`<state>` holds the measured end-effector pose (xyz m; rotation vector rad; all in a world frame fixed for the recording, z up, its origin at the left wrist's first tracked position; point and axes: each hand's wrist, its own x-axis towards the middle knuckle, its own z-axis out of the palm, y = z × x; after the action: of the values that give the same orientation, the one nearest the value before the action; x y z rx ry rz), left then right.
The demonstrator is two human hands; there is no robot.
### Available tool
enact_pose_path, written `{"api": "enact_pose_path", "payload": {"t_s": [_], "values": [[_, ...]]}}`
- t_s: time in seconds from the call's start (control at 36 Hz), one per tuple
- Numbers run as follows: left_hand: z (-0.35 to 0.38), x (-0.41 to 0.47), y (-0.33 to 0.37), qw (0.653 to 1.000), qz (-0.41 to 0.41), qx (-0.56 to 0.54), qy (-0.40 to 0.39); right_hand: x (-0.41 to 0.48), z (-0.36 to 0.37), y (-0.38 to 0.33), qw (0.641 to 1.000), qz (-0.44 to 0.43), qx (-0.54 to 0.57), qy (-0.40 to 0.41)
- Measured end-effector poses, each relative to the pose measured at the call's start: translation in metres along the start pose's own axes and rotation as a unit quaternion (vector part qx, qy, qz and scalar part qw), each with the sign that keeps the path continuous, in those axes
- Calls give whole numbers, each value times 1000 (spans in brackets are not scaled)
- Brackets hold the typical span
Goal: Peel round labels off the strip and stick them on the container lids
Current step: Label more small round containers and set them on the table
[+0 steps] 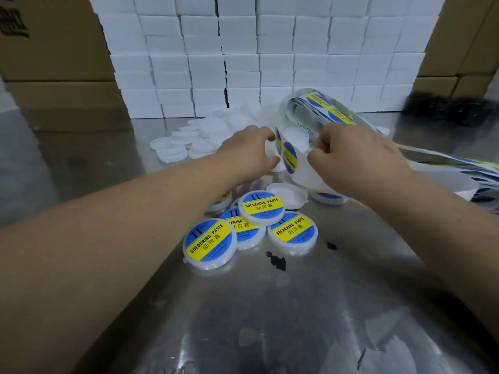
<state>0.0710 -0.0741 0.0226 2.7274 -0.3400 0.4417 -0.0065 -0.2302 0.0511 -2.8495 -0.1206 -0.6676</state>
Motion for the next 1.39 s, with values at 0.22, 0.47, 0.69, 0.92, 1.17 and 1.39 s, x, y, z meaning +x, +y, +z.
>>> {"api": "enact_pose_path", "payload": {"t_s": [0.22, 0.47, 0.69, 0.92, 1.17, 1.39], "values": [[6, 4, 8, 995, -29, 61, -69, 2, 2, 2, 1000, -18, 23, -5], [-10, -5, 9, 985, -130, -105, -31, 0, 3, 1, 997, -56, -19, -47], [-27, -23, 7, 883, -216, -413, 48, -3, -2, -1, 998, -47, -8, -39], [-36, -43, 17, 955, -123, -264, 53, -1, -5, 1, 995, -24, -42, -83], [-28, -56, 25, 989, -29, -144, 36, 0, -7, 1, 997, -45, 4, -67], [-29, -60, 30, 991, -3, -114, 69, -2, -11, -3, 996, -88, -5, -30]]}}
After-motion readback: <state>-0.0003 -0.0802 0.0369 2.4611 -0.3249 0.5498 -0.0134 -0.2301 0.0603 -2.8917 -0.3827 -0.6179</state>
